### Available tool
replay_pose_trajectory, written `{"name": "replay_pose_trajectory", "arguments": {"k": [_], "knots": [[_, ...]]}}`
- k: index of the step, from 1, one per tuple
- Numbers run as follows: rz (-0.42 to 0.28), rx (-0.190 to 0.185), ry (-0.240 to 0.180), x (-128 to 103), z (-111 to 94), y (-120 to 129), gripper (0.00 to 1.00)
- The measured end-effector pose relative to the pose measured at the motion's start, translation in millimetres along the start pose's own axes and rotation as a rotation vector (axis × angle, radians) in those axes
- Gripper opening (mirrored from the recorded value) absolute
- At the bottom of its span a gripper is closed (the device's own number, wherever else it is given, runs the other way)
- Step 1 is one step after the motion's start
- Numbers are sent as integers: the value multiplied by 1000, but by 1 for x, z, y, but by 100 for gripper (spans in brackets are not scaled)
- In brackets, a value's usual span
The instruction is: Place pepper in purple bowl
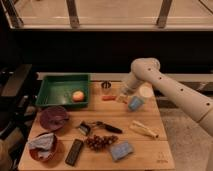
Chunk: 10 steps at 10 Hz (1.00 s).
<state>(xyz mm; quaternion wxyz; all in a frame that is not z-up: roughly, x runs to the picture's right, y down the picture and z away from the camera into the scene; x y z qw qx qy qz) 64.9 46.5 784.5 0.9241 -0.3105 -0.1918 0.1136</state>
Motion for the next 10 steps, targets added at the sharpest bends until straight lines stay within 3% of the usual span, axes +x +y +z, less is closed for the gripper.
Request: {"name": "replay_pose_trajectory", "arguments": {"k": [1, 7, 9, 10], "knots": [[-30, -15, -16, -13, 2, 4, 0], [-45, -14, -5, -13, 1, 6, 0], [-126, -11, -4, -34, -1, 11, 0], [-176, -12, -4, -55, 3, 15, 0]]}}
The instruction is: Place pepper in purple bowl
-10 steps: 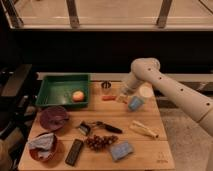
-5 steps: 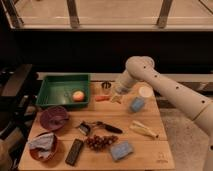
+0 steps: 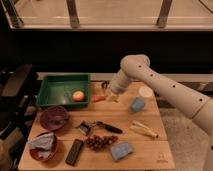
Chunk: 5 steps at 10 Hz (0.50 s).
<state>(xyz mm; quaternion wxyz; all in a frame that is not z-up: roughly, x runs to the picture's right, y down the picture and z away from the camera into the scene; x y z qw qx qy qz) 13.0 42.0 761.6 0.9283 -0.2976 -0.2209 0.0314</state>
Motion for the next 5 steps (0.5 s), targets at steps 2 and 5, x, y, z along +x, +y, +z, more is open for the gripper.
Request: {"name": "replay_pose_trajectory", "arguments": {"k": [2, 5], "knots": [[-85, -6, -5, -47, 14, 1, 0], [-192, -14, -37, -120, 36, 2, 20]]}}
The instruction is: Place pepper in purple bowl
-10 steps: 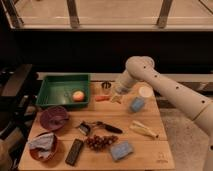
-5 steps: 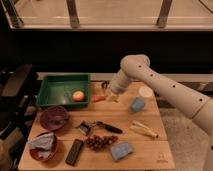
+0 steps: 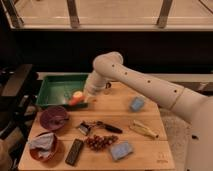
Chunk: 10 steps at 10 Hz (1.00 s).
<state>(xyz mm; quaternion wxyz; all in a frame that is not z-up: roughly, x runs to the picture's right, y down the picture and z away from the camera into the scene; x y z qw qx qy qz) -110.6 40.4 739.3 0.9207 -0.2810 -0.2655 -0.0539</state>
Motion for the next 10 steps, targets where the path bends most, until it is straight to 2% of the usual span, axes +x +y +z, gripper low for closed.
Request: {"name": "replay_pose_trajectory", "arguments": {"k": [3, 6, 8, 10], "knots": [[-99, -7, -72, -67, 20, -9, 49], [-189, -25, -162, -119, 37, -10, 77], [-228, -48, -203, -139, 49, -9, 80], [-220, -60, -213, -136, 54, -10, 80]]}}
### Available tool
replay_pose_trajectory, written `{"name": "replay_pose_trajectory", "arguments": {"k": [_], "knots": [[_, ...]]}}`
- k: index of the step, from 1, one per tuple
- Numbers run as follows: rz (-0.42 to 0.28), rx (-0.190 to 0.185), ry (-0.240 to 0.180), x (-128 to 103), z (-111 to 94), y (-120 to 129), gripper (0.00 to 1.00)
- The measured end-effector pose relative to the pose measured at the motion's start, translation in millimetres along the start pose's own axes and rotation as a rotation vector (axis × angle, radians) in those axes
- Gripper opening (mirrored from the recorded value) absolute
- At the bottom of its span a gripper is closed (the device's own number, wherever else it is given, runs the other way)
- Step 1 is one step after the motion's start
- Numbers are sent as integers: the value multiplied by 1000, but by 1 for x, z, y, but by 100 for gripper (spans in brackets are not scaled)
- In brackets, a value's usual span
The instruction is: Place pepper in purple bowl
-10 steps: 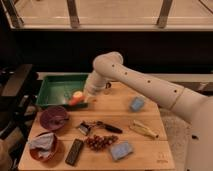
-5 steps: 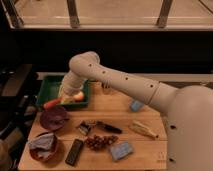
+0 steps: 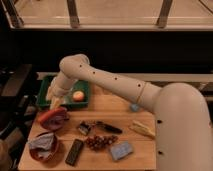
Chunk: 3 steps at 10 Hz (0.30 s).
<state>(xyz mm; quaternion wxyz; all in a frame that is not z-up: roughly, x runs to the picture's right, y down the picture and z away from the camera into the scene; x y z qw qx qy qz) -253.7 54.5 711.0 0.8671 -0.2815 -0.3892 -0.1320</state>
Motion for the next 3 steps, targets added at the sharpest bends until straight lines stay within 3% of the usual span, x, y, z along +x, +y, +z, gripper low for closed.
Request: {"name": "replay_pose_trajectory", "arguments": {"k": [3], "knots": [[26, 7, -5, 15, -7, 3, 80]]}}
